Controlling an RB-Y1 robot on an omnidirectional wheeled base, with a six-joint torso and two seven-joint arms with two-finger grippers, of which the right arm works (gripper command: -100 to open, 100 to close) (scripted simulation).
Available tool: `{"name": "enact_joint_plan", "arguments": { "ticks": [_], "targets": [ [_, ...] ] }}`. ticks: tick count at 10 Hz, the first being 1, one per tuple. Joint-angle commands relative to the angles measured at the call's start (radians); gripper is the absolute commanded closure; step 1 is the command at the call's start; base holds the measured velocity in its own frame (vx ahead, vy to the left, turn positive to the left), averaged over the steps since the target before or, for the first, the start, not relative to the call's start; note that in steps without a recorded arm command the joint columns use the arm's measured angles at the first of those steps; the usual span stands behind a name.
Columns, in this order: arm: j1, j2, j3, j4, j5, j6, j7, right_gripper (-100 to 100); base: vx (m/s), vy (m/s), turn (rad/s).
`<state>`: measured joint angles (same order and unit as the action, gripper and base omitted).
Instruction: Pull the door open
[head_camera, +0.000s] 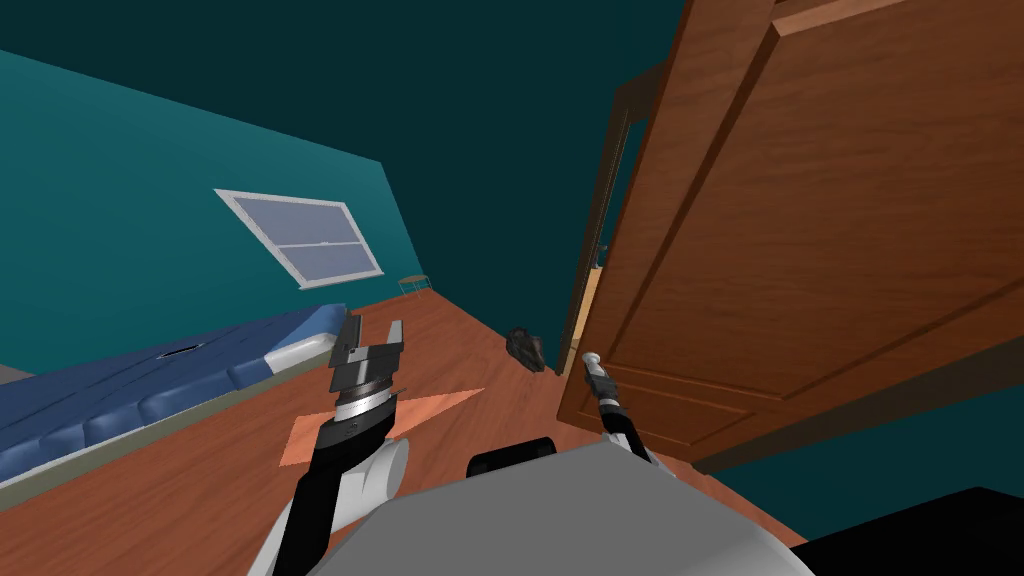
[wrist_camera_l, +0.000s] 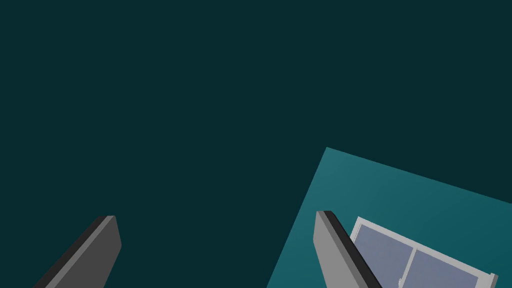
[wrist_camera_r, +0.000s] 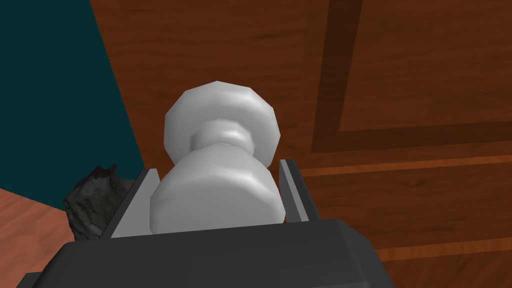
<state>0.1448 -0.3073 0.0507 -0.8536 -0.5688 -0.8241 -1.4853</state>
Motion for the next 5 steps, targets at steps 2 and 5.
{"name": "enact_joint_plan", "arguments": {
  "ticks": [2,5],
  "targets": [
    [0.012,-0.009,0.02,-0.006,0.011,-0.005,-0.017,100,-0.131,-0.024,0.059],
    [0.028,-0.029,0.052,-0.018,0.028,-0.019,-0.047,100,-0.205,-0.006,0.081]
  ]
}}
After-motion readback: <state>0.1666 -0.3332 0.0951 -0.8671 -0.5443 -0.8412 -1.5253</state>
